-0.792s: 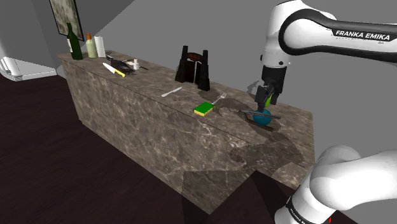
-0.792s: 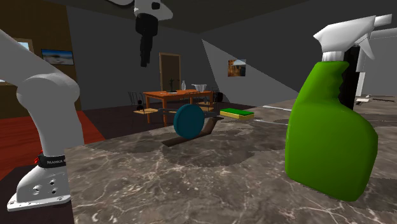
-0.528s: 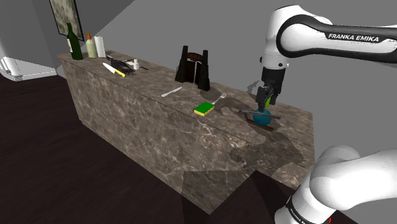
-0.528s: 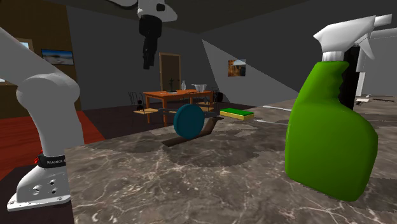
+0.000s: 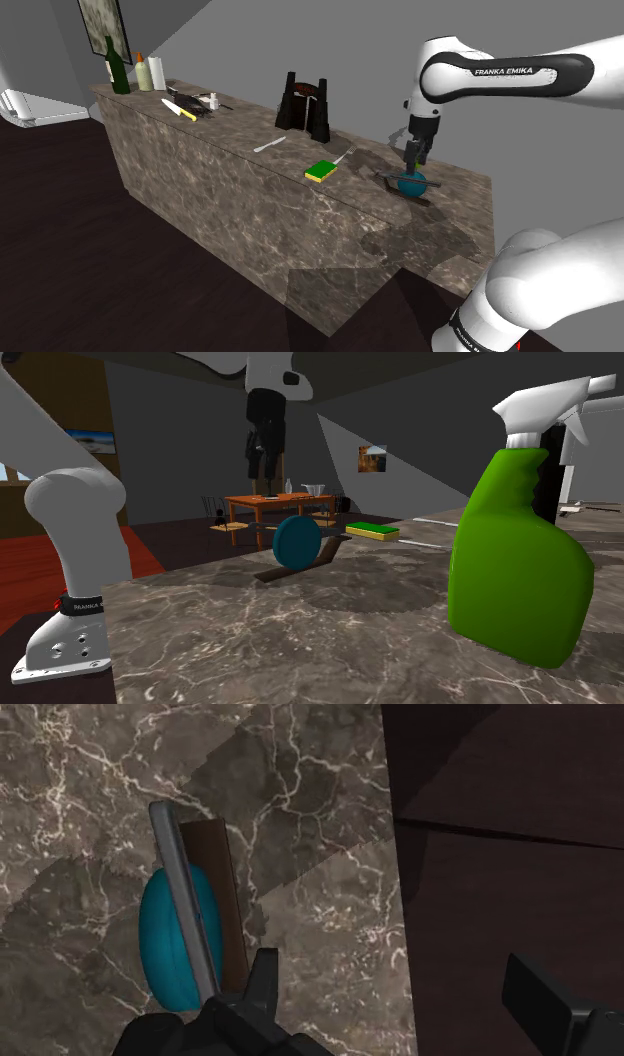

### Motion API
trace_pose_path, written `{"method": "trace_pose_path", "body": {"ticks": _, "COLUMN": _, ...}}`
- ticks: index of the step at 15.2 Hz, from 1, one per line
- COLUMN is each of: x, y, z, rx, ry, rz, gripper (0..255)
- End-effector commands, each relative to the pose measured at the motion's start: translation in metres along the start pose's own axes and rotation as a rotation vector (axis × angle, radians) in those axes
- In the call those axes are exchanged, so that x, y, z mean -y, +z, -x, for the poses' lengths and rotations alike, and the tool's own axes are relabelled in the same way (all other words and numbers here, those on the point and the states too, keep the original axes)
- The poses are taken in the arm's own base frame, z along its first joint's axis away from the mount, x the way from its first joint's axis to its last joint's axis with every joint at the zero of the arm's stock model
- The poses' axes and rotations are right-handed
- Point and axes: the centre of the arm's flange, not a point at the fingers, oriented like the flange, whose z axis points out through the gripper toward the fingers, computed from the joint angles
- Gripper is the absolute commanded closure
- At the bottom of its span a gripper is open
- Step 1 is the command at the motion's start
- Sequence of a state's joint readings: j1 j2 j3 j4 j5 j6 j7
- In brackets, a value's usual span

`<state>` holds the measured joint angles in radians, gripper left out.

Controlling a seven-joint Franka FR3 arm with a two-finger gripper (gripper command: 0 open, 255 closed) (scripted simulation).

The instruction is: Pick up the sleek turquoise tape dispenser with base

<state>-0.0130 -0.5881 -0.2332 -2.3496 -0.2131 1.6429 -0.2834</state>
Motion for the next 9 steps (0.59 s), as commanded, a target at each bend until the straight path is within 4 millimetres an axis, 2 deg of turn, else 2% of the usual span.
{"method": "trace_pose_path", "body": {"ticks": 1, "x": -0.026, "y": 0.011, "z": -0.008, "rx": 0.002, "ry": -0.034, "rz": -0.003, "gripper": 0}}
{"method": "trace_pose_path", "body": {"ticks": 9, "x": -0.112, "y": 0.055, "z": -0.056, "rx": 0.011, "ry": -0.158, "rz": -0.02, "gripper": 0}}
